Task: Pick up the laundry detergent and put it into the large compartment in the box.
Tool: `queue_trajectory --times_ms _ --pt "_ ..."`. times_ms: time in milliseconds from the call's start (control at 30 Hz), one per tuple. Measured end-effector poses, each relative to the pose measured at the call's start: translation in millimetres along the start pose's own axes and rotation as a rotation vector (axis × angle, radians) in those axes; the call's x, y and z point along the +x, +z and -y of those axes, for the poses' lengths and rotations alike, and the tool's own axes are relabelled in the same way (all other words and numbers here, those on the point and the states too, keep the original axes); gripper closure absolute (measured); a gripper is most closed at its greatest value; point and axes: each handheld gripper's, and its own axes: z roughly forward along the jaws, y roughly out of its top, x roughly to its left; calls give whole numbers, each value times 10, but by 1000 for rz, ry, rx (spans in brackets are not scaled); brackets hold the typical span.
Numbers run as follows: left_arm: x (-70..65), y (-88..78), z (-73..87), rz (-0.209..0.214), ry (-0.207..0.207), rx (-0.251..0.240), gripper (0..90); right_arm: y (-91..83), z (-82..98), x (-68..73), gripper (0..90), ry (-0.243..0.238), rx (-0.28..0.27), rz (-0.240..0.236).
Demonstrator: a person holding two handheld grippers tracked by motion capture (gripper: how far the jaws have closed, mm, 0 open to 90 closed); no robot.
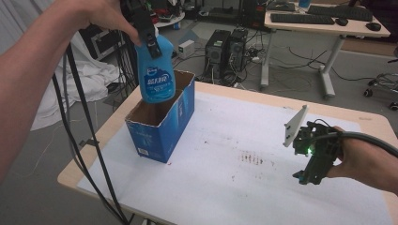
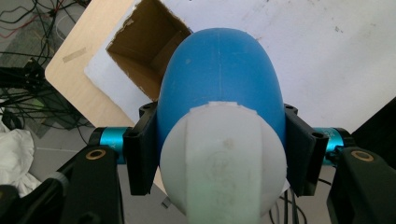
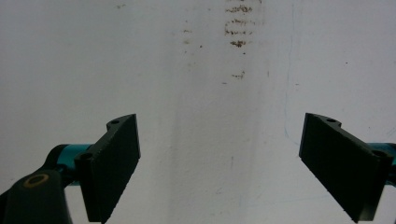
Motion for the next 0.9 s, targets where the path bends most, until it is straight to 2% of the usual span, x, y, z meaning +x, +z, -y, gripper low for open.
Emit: queue_trajectory --times_ms 167,433,533,900 --pt "36 129 46 -1 -3 11 384 7 3 8 116 2 2 0" --pt "23 327 87 9 2 23 384 15 2 17 116 2 4 0" --pt "14 444 117 11 6 39 384 19 -13 24 116 -2 -1 4" --pt "-21 799 215 35 4 38 384 37 -32 38 117 -8 4 2"
